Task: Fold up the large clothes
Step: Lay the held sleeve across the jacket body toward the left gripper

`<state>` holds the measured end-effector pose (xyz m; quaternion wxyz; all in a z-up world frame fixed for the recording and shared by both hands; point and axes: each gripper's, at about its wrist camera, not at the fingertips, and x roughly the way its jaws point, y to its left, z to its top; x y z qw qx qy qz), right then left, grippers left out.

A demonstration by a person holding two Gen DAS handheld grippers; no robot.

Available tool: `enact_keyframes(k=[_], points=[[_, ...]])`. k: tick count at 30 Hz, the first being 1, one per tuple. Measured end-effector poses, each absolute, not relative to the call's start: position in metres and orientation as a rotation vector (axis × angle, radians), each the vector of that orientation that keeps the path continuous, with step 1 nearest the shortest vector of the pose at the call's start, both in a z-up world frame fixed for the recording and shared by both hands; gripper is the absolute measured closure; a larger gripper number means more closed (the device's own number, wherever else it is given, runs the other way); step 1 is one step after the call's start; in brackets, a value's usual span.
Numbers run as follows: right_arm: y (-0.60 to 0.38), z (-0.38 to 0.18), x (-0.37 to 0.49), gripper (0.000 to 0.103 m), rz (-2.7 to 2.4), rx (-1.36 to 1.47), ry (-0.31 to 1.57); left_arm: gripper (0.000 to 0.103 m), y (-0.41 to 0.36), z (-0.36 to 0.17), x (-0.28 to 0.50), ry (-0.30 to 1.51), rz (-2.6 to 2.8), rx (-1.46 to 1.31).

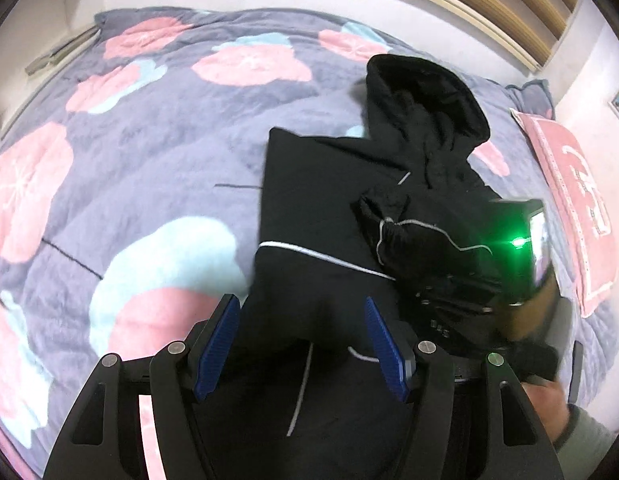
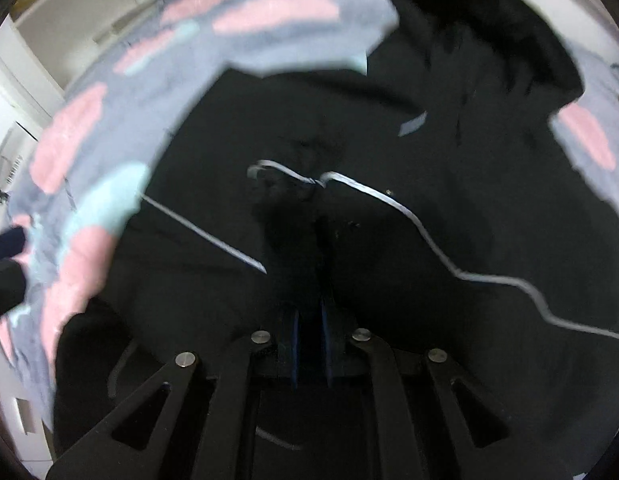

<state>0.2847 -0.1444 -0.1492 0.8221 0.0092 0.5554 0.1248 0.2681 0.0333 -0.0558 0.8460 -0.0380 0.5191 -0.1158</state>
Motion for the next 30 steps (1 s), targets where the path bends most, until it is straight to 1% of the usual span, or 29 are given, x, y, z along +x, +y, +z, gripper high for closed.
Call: enact_keyframes(k=[3, 4, 6, 8, 9, 10, 13, 18, 21, 22, 23, 24, 25, 27, 30], points=[[-0.157, -0.146, 0.283, 0.089, 0.321, 0.078, 1.195, 0.037, 0.031, -0.06, 0.272, 1.118, -0.278, -0.105], [-0.163, -0.141, 0.281, 0.085, 0.343, 0.107, 1.203, 0.037, 0.029, -0.061, 0.275, 1.126, -0.307, -0.119], [-0.181, -0.124, 0.268, 0.073, 0.37, 0.162, 1.185, 0.037, 0.022, -0.061, 0.279, 1.135, -0.361, -0.142], [-0.197, -0.105, 0.251, 0.04, 0.363, 0.172, 1.131, 0.037, 0.012, -0.062, 0.286, 1.135, -0.424, -0.177], [-0.207, -0.095, 0.241, 0.034, 0.353, 0.17, 1.094, 0.037, 0.005, -0.064, 0.291, 1.142, -0.449, -0.19], [-0.22, -0.085, 0.229, 0.031, 0.324, 0.165, 1.062, 0.037, -0.002, -0.066, 0.296, 1.152, -0.473, -0.205], [-0.262, -0.075, 0.208, 0.031, 0.244, 0.213, 1.056, 0.037, -0.021, -0.08, 0.311, 1.198, -0.51, -0.26], [-0.309, -0.08, 0.185, 0.031, 0.101, 0.266, 1.066, 0.037, -0.047, -0.109, 0.33, 1.273, -0.474, -0.29], [-0.331, -0.083, 0.181, 0.031, 0.054, 0.303, 1.087, 0.037, -0.056, -0.125, 0.338, 1.289, -0.421, -0.274], [-0.34, -0.084, 0.182, 0.031, 0.045, 0.307, 1.091, 0.044, -0.06, -0.129, 0.34, 1.285, -0.41, -0.26], [-0.345, -0.085, 0.179, 0.031, 0.031, 0.307, 1.093, 0.058, -0.063, -0.131, 0.341, 1.277, -0.421, -0.257], [-0.349, -0.083, 0.178, 0.031, 0.02, 0.3, 1.092, 0.084, -0.065, -0.131, 0.342, 1.277, -0.421, -0.241], [-0.351, -0.082, 0.176, 0.031, 0.007, 0.291, 1.089, 0.084, -0.065, -0.128, 0.343, 1.269, -0.417, -0.225], [-0.354, -0.079, 0.176, 0.031, -0.015, 0.281, 1.079, 0.084, -0.052, -0.106, 0.34, 1.19, -0.443, -0.251], [-0.363, -0.076, 0.181, 0.031, -0.034, 0.306, 1.062, 0.085, -0.017, -0.069, 0.336, 1.093, -0.493, -0.357]])
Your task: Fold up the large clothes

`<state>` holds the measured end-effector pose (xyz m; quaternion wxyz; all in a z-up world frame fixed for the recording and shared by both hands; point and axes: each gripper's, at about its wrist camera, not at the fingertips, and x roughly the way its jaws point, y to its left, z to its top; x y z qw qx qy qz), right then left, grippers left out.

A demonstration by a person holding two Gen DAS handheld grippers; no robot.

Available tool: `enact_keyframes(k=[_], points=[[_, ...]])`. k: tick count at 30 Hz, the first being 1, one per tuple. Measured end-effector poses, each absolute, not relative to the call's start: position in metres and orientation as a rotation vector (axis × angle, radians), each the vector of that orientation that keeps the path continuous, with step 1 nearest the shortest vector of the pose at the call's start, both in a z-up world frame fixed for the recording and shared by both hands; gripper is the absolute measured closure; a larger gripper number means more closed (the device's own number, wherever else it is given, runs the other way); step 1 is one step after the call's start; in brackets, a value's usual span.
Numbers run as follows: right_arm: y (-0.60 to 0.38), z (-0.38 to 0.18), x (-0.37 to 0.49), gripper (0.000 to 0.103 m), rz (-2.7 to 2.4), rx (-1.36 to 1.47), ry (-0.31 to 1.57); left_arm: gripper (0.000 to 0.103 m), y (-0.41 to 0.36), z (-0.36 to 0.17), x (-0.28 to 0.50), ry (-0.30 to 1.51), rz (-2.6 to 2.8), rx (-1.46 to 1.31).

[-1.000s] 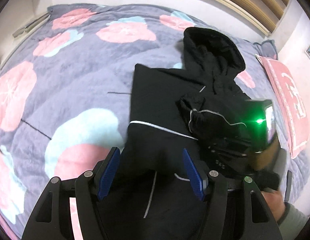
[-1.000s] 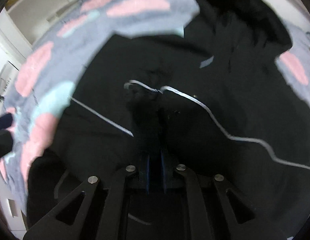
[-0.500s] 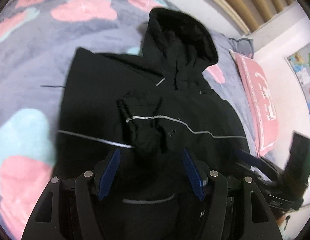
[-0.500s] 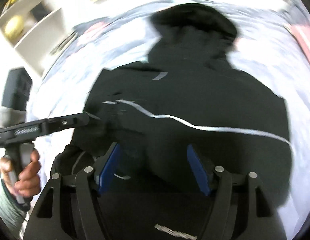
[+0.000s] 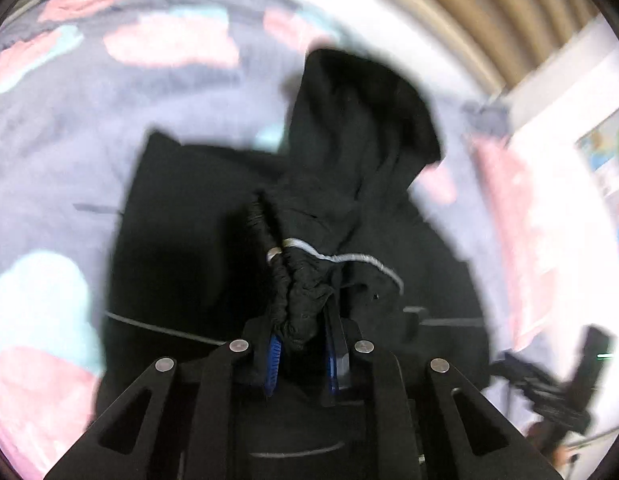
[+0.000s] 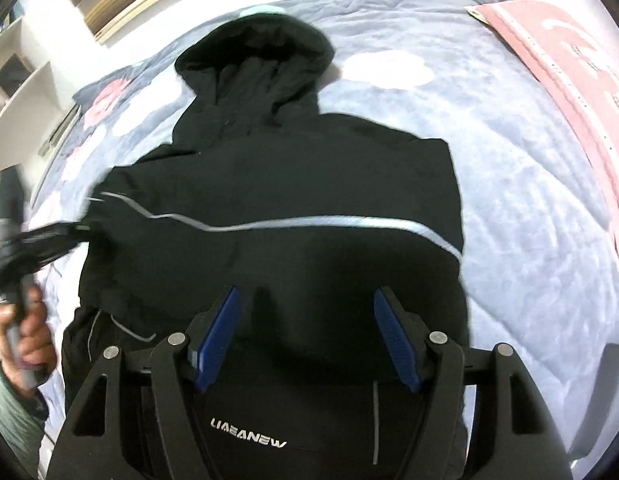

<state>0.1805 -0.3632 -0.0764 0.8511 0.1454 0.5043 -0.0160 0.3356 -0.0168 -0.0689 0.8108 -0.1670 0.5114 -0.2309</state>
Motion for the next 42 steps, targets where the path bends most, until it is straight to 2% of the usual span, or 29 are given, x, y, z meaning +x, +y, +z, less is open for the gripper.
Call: enact_keyframes(k=[2, 5, 11, 15, 17, 20, 21, 22, 26, 30, 34, 42], points=[[-0.367, -0.079, 0.186, 0.031, -0.039, 0.32, 1.06, 0.085, 0.006, -0.057, 0.336, 1.069, -0.508, -0.398], [-0.368, -0.09, 0.198, 0.031, -0.049, 0.344, 1.07, 0.085, 0.033, -0.072, 0.339, 1.116, -0.496, -0.417], [-0.353, -0.142, 0.224, 0.031, -0.141, 0.259, 1.187, 0.082, 0.046, -0.162, 0.342, 1.314, -0.388, -0.46], [-0.343, -0.146, 0.229, 0.029, -0.156, 0.171, 1.204, 0.081, 0.048, -0.155, 0.341, 1.299, -0.378, -0.467], [-0.346, -0.136, 0.227, 0.029, -0.137, 0.195, 1.206, 0.076, 0.045, -0.134, 0.335, 1.256, -0.375, -0.399], [-0.348, -0.107, 0.212, 0.029, -0.089, 0.231, 1.137, 0.059, 0.042, -0.085, 0.316, 1.124, -0.35, -0.261], [-0.346, -0.099, 0.208, 0.029, -0.076, 0.229, 1.117, 0.046, 0.043, -0.073, 0.312, 1.091, -0.356, -0.253], [-0.343, -0.091, 0.204, 0.029, -0.059, 0.224, 1.095, 0.04, 0.043, -0.061, 0.309, 1.054, -0.369, -0.251], [-0.331, -0.1, 0.205, 0.029, -0.039, 0.189, 1.11, 0.041, 0.015, -0.05, 0.31, 1.024, -0.441, -0.192], [-0.329, -0.138, 0.213, 0.029, -0.071, 0.152, 1.154, 0.041, -0.014, -0.093, 0.326, 1.104, -0.454, -0.136], [-0.322, -0.148, 0.213, 0.029, -0.076, 0.095, 1.152, 0.044, -0.018, -0.15, 0.336, 1.233, -0.37, -0.121], [-0.33, -0.155, 0.217, 0.028, -0.067, 0.13, 1.187, 0.044, -0.023, -0.133, 0.331, 1.225, -0.368, -0.049]])
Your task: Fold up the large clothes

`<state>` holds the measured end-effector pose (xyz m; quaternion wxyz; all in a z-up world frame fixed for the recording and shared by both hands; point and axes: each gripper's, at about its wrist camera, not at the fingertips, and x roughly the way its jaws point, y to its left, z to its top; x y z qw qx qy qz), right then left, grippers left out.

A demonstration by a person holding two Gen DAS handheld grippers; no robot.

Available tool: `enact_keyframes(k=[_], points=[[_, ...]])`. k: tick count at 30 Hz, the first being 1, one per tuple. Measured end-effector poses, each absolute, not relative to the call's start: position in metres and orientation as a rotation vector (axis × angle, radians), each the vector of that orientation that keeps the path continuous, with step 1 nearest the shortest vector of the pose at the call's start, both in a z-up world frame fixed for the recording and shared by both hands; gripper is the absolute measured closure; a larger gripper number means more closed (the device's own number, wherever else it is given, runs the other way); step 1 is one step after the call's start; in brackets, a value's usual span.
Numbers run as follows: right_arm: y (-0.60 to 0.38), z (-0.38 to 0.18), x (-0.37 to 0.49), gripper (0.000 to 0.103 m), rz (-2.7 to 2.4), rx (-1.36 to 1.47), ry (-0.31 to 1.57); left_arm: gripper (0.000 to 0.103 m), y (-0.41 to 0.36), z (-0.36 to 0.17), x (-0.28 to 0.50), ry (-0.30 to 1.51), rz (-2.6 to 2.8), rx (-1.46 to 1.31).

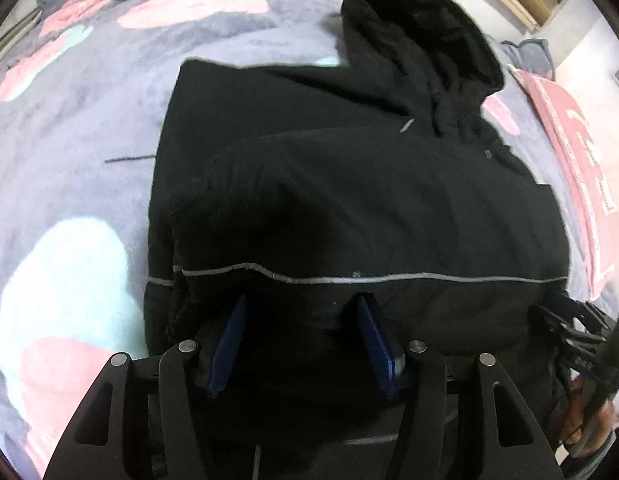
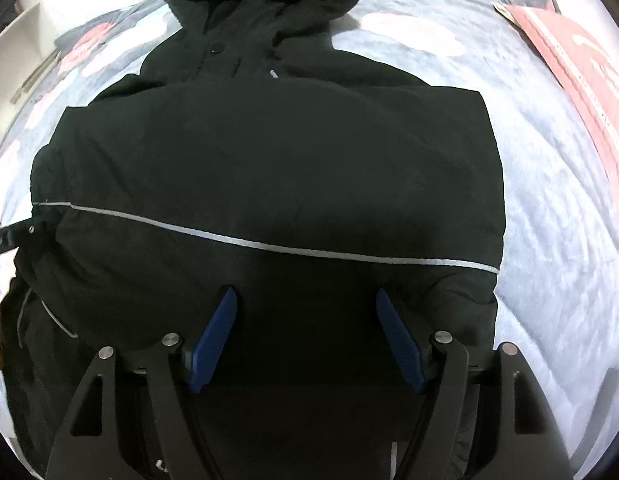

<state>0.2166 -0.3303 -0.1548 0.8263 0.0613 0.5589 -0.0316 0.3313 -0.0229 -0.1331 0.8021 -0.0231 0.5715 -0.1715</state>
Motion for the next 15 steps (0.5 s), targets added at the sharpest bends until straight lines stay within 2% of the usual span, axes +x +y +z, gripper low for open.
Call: enact_keyframes(k=[7, 11, 15], points=[[-0.347, -0.11, 0.214, 0.028, -0.067, 0.218, 1.186, 0.044, -0.015, -0.056, 0.326, 1.122, -0.392, -0.039], [-0.371, -0.069, 0.232, 0.028, -0.08, 0.271, 1.122, 0.044, -0.023, -0.009, 0.355, 1.049, -0.419, -0.086], [-0.393, -0.029, 0.275, 0.028, -0.092, 0.311, 1.052, 0.044, -0.043, 0.012, 0.394, 1.026, -0.416, -0.086]])
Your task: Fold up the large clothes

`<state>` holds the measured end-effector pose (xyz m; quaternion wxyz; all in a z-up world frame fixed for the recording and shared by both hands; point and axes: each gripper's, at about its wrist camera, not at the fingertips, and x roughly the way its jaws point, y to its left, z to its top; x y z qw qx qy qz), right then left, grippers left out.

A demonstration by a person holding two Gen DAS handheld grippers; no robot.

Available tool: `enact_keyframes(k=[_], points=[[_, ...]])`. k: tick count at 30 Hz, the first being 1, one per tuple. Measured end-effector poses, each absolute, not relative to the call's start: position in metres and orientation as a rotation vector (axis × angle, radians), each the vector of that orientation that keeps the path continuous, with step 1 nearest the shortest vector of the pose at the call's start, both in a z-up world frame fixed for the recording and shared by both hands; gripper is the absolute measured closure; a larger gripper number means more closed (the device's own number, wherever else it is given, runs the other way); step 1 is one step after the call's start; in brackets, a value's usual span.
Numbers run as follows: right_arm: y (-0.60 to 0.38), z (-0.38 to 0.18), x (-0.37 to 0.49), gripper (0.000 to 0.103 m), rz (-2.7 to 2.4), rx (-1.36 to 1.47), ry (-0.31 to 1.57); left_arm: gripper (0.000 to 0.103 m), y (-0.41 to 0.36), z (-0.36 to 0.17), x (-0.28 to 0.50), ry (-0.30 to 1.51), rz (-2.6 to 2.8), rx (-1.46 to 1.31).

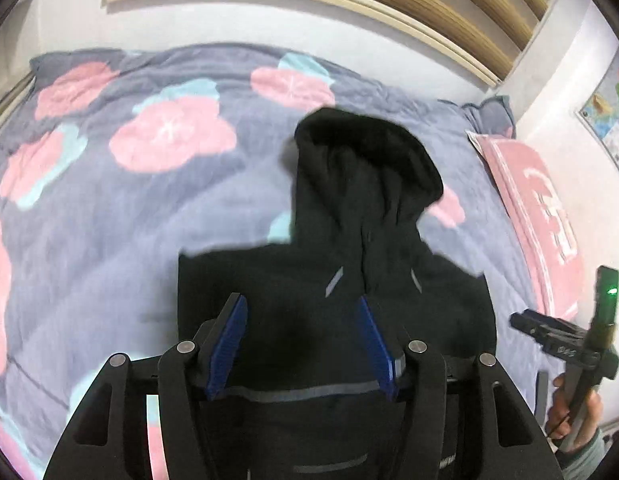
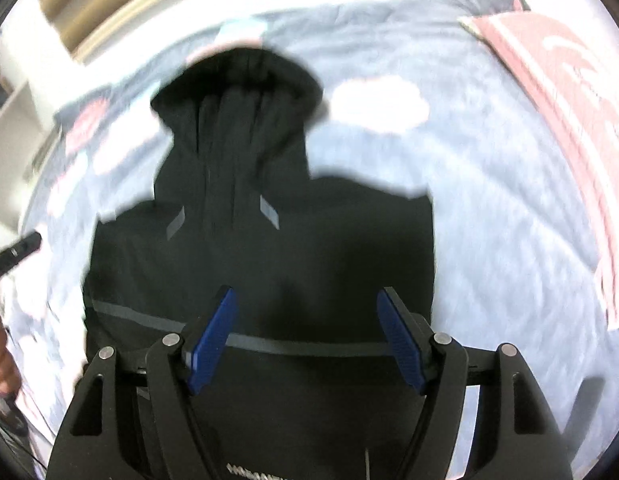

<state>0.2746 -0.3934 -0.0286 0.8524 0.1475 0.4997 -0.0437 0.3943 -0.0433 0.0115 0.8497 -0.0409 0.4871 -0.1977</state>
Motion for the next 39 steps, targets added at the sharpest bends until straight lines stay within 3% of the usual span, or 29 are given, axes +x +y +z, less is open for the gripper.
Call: enact_keyframes(k=[6, 19, 21, 22, 23, 24, 27, 31, 36, 37, 39], points=[[-0.411, -0.019, 0.352, 0.027, -0.096, 0.353, 1.018, 0.044, -0.075, 0.005, 0.48, 1.045, -0.394, -0.109], [-0.437, -0.116, 0.515, 0.027, -0.073, 0.543, 1.102, 0.044, -0.147, -0.083, 0.619, 1.128, -0.401, -0.064], [-0.434, -0.126, 0.528, 0.058, -0.073, 0.513, 1.142, 0.044, -0.153, -0.091, 0.631, 1.105, -0.355, -0.021], [-0.433, -0.129, 0.534, 0.084, -0.086, 0.477, 1.167, 0.048, -0.153, -0.091, 0.636, 1.088, -0.322, 0.003], [-0.433, -0.126, 0.537, 0.088, -0.134, 0.416, 1.166, 0.058, -0.148, -0.09, 0.643, 1.066, -0.274, 0.017], [-0.435, -0.118, 0.535, 0.093, -0.146, 0.401, 1.137, 0.081, -0.137, -0.086, 0.651, 1.07, -0.288, -0.038], [-0.452, -0.076, 0.511, 0.094, -0.071, 0.475, 0.983, 0.084, -0.092, -0.067, 0.654, 1.066, -0.447, -0.329], [-0.434, -0.059, 0.495, 0.095, -0.063, 0.346, 0.945, 0.082, -0.068, -0.059, 0.63, 1.047, -0.556, -0.428], [-0.435, -0.12, 0.508, 0.095, -0.067, 0.384, 1.078, 0.08, -0.074, -0.134, 0.635, 1.238, -0.419, -0.281], [-0.435, -0.134, 0.515, 0.094, -0.072, 0.392, 1.105, 0.075, -0.08, -0.148, 0.636, 1.26, -0.396, -0.216], [-0.44, -0.163, 0.523, 0.087, -0.062, 0.441, 1.176, 0.073, -0.099, -0.169, 0.635, 1.259, -0.383, -0.082]])
